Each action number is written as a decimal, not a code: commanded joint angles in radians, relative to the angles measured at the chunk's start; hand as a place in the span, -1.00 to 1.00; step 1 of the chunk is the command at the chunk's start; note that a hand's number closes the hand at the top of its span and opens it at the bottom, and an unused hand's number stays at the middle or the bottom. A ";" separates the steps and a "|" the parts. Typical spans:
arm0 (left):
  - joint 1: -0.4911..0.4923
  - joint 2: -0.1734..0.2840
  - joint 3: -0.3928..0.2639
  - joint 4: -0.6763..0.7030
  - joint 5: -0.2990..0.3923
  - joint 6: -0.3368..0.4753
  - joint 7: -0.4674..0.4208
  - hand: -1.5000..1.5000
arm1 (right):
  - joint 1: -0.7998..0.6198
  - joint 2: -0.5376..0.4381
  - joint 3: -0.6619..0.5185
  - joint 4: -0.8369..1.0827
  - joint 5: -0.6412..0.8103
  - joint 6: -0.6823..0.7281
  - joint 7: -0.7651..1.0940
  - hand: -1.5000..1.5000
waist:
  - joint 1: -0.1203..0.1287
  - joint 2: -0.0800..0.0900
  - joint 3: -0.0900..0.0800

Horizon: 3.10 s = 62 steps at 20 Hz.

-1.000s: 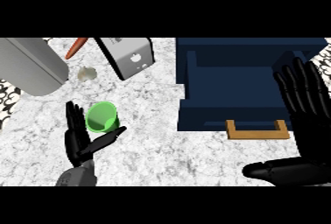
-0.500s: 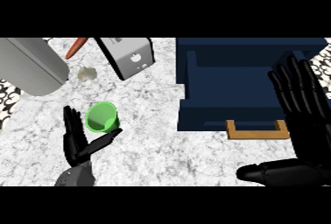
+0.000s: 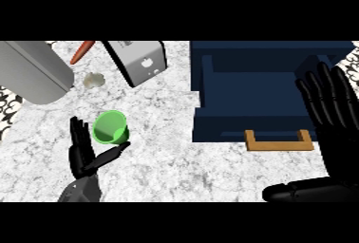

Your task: Pick up the cup, place it into the drawer and close the drawer

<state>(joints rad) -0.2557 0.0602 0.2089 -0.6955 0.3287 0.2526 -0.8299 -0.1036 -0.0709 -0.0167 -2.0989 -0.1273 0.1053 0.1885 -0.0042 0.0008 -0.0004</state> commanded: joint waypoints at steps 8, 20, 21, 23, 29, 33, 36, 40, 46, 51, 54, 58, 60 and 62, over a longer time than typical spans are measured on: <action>-0.081 0.007 0.051 0.154 0.050 -0.088 -0.100 -1.00 | 0.046 -0.008 -0.025 -0.032 -0.018 0.022 -0.009 -1.00 | 0.000 0.000 0.000; -0.238 0.015 0.088 0.378 0.082 -0.288 -0.167 -1.00 | -0.037 -0.009 -0.027 0.025 -0.035 0.010 0.028 -1.00 | -0.007 0.003 -0.001; -0.242 0.009 0.093 0.398 0.074 -0.274 -0.216 -1.00 | 0.036 0.009 0.034 -0.127 0.004 -0.017 0.093 -1.00 | -0.016 0.003 -0.002; -0.203 -0.003 0.065 0.347 0.072 -0.340 -0.193 1.00 | 0.017 -0.014 -0.030 -0.006 -0.034 0.029 0.004 -1.00 | -0.004 0.001 0.000; -0.240 -0.007 0.069 0.325 0.060 -0.278 -0.273 1.00 | -0.021 0.000 -0.005 -0.022 0.005 -0.011 0.043 -1.00 | -0.003 0.000 0.000; -0.188 0.022 0.033 0.329 0.015 -0.343 -0.313 1.00 | -0.072 -0.012 -0.026 -0.010 -0.008 -0.019 0.067 -1.00 | 0.000 0.000 0.000; -0.168 0.081 -0.010 0.313 -0.014 -0.470 -0.247 1.00 | -0.031 -0.021 -0.035 -0.040 -0.032 0.000 0.071 -1.00 | -0.001 -0.001 0.000; -0.126 0.076 -0.030 0.243 -0.026 -0.473 -0.278 1.00 | 0.003 -0.030 -0.057 -0.030 -0.043 0.023 0.027 -1.00 | 0.002 -0.002 0.000; -0.065 0.085 -0.077 0.052 -0.019 -0.544 -0.240 1.00 | 0.021 -0.020 -0.025 -0.055 -0.013 0.008 0.057 -1.00 | 0.014 -0.007 0.001; -0.027 0.075 -0.153 -0.194 -0.026 -0.500 -0.069 1.00 | 0.032 -0.036 -0.058 -0.045 -0.048 0.037 0.025 -1.00 | 0.018 -0.009 0.002; -0.067 0.054 -0.189 -0.318 -0.013 -0.464 0.070 1.00 | 0.005 -0.032 -0.067 0.018 -0.059 0.038 0.015 -1.00 | 0.016 -0.006 0.002; -0.110 0.013 -0.216 -0.513 0.020 -0.362 0.276 1.00 | 0.031 -0.038 -0.080 0.015 -0.065 0.051 -0.002 -1.00 | 0.012 -0.006 0.002; -0.048 0.035 -0.234 -0.664 0.033 -0.361 0.354 1.00 | 0.081 0.002 -0.030 -0.028 -0.015 0.028 -0.017 -1.00 | 0.012 -0.006 0.001; -0.095 0.004 -0.231 -0.677 0.036 -0.311 0.400 1.00 | 0.038 -0.014 -0.039 0.002 -0.025 0.035 -0.006 -1.00 | 0.007 -0.003 0.001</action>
<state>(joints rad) -0.3221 0.0944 -0.0030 -1.2446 0.3492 -0.1217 -0.5554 -0.0512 -0.0874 -0.0642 -2.1024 -0.1596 0.1450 0.1750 0.0071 -0.0046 0.0012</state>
